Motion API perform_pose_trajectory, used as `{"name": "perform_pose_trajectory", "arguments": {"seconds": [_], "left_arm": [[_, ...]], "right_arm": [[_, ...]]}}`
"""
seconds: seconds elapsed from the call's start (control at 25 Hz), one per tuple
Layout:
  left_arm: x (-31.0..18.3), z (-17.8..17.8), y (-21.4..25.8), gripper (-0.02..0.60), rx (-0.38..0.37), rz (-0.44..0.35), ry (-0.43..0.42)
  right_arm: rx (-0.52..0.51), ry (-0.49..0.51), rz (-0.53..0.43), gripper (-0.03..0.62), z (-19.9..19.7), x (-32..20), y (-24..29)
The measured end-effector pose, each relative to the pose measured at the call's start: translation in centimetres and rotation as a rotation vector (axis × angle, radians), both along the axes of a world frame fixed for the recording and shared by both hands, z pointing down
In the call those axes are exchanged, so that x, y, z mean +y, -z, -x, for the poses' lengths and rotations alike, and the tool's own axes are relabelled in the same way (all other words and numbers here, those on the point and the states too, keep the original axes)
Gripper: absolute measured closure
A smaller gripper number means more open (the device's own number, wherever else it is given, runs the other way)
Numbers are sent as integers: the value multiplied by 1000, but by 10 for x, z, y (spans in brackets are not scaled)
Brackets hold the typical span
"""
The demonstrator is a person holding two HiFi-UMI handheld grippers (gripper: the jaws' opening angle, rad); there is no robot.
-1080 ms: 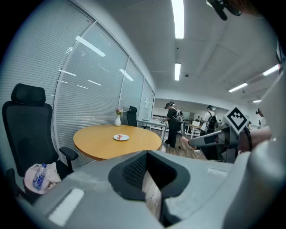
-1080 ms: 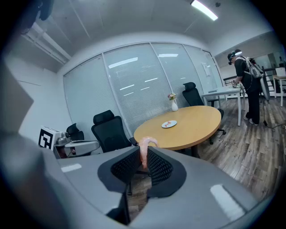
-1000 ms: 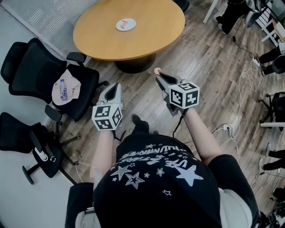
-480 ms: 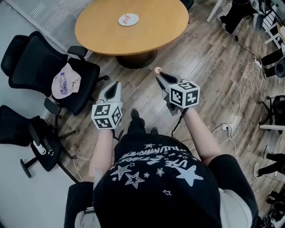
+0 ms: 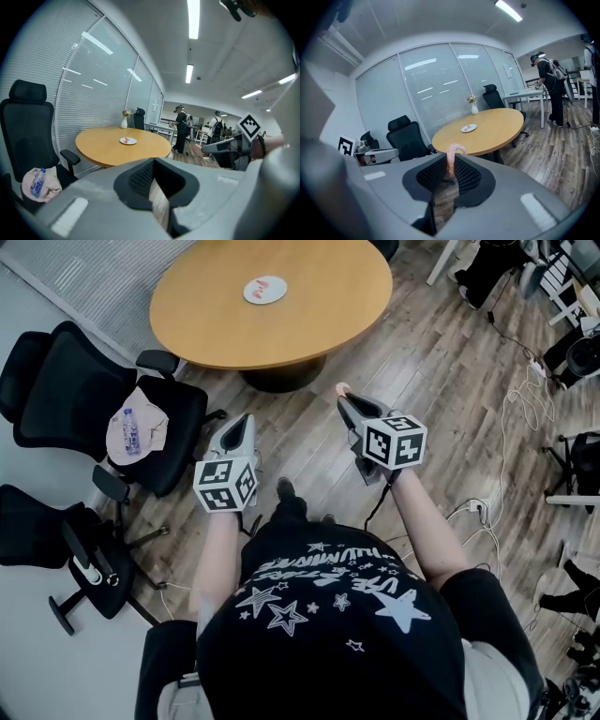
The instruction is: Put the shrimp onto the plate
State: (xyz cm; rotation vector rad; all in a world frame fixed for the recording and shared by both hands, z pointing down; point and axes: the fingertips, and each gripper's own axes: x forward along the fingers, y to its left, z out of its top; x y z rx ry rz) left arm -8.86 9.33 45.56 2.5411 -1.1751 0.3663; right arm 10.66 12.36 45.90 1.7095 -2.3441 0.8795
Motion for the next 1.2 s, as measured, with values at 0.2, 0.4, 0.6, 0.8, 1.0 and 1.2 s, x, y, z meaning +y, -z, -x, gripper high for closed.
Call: {"name": "perform_pose_trajectory", "arguments": {"seconds": [0.2, 0.4, 0.6, 0.8, 1.0, 1.2], "left_arm": [[-45, 1, 0, 580, 5, -4, -37], [-99, 8, 0, 580, 16, -1, -61], [-144, 21, -10, 580, 33, 20, -75], [-169, 38, -29, 580, 44, 66, -76], [-176, 43, -28, 580, 59, 80, -42], [-184, 41, -28, 580, 57, 86, -28]], "right_arm": [[7, -28, -2, 539, 3, -43, 4], [3, -54, -7, 539, 13, -97, 7], [13, -75, 18, 539, 26, -141, -4], [26, -106, 47, 539, 30, -165, -12], [33, -113, 48, 539, 22, -168, -5], [30, -96, 58, 539, 20, -181, -9]]}}
